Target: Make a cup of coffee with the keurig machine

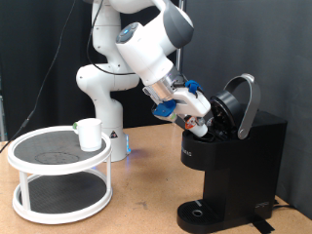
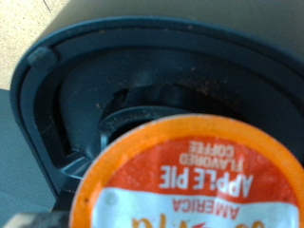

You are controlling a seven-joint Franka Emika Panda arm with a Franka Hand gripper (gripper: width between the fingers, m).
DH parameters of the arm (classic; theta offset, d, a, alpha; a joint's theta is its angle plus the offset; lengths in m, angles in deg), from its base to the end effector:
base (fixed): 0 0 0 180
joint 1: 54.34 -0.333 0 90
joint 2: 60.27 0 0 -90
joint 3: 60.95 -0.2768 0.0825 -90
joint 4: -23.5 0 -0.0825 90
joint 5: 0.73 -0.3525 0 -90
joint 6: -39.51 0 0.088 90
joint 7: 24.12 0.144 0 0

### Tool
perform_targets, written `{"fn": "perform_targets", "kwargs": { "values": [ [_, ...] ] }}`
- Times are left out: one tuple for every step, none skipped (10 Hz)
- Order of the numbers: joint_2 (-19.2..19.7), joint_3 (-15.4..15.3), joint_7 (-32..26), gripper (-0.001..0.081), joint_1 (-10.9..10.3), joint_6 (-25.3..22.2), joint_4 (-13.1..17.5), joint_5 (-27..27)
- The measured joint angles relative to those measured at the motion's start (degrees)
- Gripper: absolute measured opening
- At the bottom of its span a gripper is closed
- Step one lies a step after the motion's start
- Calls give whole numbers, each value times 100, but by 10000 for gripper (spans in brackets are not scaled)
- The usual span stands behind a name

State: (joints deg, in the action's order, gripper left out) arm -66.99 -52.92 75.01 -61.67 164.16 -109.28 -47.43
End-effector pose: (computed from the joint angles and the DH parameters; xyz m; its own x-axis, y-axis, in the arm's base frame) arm 0.4807 0.0441 0.3483 -0.5723 -0.5959 -0.5633 -0.8091 0.5222 0.2696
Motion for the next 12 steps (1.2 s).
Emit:
{"fn": "perform_targets", "kwargs": {
  "values": [
    [17, -5, 0, 372, 0, 6, 5, -2],
    [33, -16, 0, 372, 0, 10, 14, -4],
    [46, -40, 1, 372, -1, 14, 22, -15],
    [62, -67, 7, 372, -2, 18, 28, -26],
    [83, -97, 9, 372, -2, 22, 32, -40],
    [100, -133, 9, 497, -4, 30, 39, -68],
    [103, -164, 9, 633, -9, 36, 46, -102],
    [103, -192, 9, 633, -9, 44, 51, -115],
    [103, -212, 9, 717, -10, 44, 58, -125],
    [103, -220, 9, 717, -10, 30, 68, -127],
    [100, -221, 7, 731, -9, -81, 81, -118],
    [85, -218, 5, 731, -7, -256, 85, -81]
  ]
}}
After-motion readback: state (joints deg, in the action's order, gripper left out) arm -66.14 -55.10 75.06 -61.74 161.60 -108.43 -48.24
